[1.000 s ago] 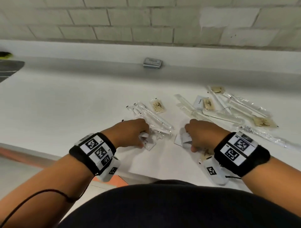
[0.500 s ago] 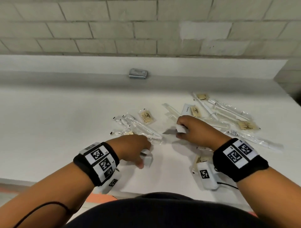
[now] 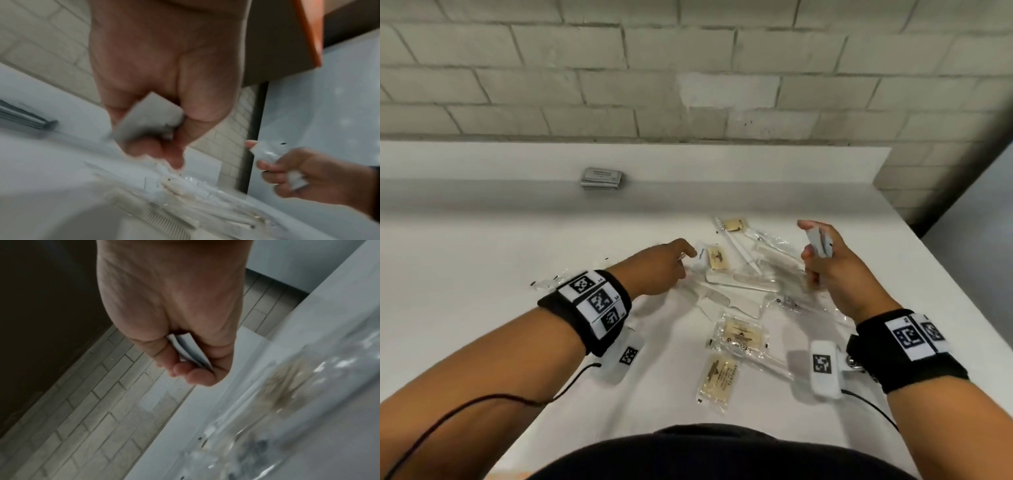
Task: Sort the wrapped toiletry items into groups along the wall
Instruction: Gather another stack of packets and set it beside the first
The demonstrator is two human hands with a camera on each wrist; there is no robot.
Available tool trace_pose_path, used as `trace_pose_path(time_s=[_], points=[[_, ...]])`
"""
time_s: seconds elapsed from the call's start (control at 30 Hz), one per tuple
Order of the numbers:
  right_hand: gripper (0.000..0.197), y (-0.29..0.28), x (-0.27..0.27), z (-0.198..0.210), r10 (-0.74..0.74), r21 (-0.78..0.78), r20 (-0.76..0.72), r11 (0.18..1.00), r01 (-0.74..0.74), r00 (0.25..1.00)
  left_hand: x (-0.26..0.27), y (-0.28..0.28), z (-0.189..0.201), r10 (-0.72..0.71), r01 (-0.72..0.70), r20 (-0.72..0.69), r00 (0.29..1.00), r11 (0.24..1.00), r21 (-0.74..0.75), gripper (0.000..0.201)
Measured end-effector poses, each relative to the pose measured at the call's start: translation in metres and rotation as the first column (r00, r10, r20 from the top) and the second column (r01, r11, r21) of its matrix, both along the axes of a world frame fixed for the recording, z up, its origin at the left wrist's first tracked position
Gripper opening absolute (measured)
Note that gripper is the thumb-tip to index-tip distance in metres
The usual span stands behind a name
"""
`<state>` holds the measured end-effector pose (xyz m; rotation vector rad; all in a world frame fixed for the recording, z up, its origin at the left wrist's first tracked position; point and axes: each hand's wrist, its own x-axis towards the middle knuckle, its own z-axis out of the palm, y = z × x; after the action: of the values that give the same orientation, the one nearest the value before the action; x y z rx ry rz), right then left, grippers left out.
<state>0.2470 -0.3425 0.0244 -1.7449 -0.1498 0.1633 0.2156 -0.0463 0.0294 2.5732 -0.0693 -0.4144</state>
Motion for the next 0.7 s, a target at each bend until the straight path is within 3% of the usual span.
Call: trace_pose_path(time_s=[0.1, 0.17, 0.27, 0.4, 0.5, 0.6, 0.7], points=[[0.022, -0.028, 0.002, -0.013, -0.059, -0.158, 0.019, 0.985, 0.061, 0.998, 0.046, -0.020, -0.015, 0.074, -0.090, 0.093, 0.993, 0.979, 0.182, 0.024], [0.010, -0.045, 0.003, -0.019, -0.077, -0.248, -0.014, 0.966, 0.072, 0.997, 0.068, -0.034, -0.024, 0.145, -0.158, 0.074, 0.987, 0.957, 0.243, 0.026], [0.014, -0.067, 0.007, -0.025, -0.069, -0.370, -0.027, 0.927, 0.054, 0.997, 0.084, -0.052, -0.033, 0.220, -0.221, 0.038, 0.975, 0.924, 0.311, 0.039], [0.015, -0.081, 0.022, -0.028, -0.045, -0.534, -0.005, 0.845, 0.036, 0.999, 0.093, -0.067, -0.041, 0.254, -0.244, 0.001, 0.967, 0.926, 0.288, 0.069], [0.019, -0.079, 0.047, -0.029, 0.015, -0.626, 0.075, 0.779, 0.035, 0.997, 0.096, -0.070, -0.045, 0.238, -0.205, -0.069, 0.969, 0.926, 0.317, 0.065], [0.018, -0.065, 0.074, -0.030, 0.109, -0.743, 0.073, 0.669, -0.019, 0.991, 0.097, -0.070, -0.045, 0.200, -0.141, -0.147, 0.969, 0.931, 0.337, 0.058], [0.014, -0.046, 0.087, -0.030, 0.225, -0.875, -0.053, 0.459, -0.154, 0.973, 0.088, -0.072, -0.040, 0.188, -0.124, -0.187, 0.964, 0.942, 0.311, 0.059]])
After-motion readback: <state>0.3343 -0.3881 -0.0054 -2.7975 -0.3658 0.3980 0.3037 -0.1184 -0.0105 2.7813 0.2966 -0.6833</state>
